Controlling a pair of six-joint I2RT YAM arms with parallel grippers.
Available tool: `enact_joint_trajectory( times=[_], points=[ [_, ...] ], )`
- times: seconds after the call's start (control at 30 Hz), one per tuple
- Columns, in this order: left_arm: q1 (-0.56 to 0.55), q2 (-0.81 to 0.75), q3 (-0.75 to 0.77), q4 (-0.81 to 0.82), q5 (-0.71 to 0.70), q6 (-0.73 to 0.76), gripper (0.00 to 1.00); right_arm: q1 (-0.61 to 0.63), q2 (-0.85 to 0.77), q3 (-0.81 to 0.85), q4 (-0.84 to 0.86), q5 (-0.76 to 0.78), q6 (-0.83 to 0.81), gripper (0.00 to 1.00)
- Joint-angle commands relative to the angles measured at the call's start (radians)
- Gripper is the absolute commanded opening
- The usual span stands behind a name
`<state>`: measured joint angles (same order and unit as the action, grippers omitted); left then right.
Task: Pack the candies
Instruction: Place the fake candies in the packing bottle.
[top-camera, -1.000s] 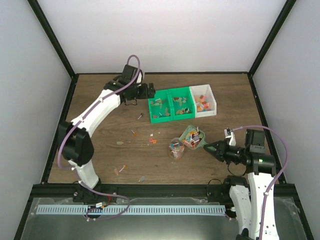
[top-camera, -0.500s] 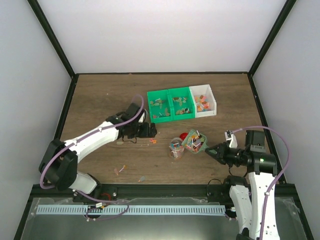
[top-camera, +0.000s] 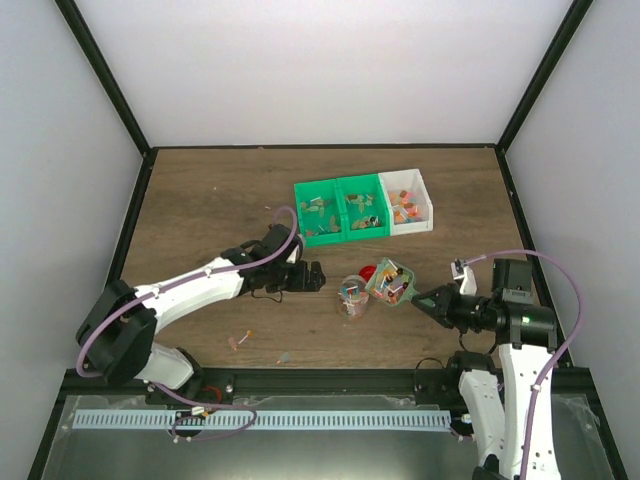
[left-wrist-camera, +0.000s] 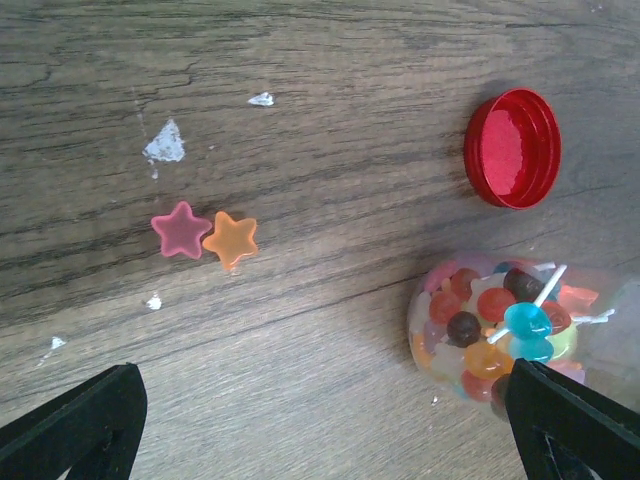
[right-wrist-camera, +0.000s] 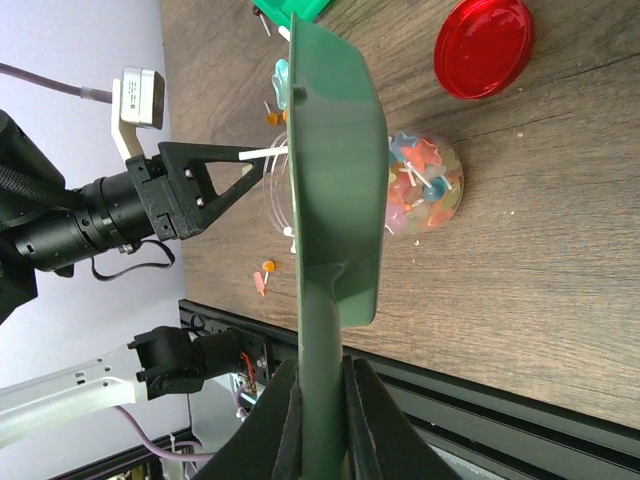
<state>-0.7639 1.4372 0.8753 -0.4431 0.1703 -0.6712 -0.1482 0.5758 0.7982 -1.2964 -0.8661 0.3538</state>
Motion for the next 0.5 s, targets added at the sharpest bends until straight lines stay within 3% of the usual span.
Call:
enact_joint_trajectory(
  times=[0.0,0.33,0.47],
  points=[
    [-0.008,0.025,0.026,0.043,0.024,-0.02,1.0,-0.009,-0.012,0.038,0.0,-0.011,-0.022,0.01],
    [-0.013,0.025,0.013,0.039,0.03,-0.019,1.0,-0.008,-0.034,0.035,-0.006,-0.02,-0.016,0.01],
    [-0.014,0.019,0.007,0.041,0.028,-0.022,1.0,-0.007,-0.048,-0.018,0.062,-0.101,0.04,0.01]
  ],
)
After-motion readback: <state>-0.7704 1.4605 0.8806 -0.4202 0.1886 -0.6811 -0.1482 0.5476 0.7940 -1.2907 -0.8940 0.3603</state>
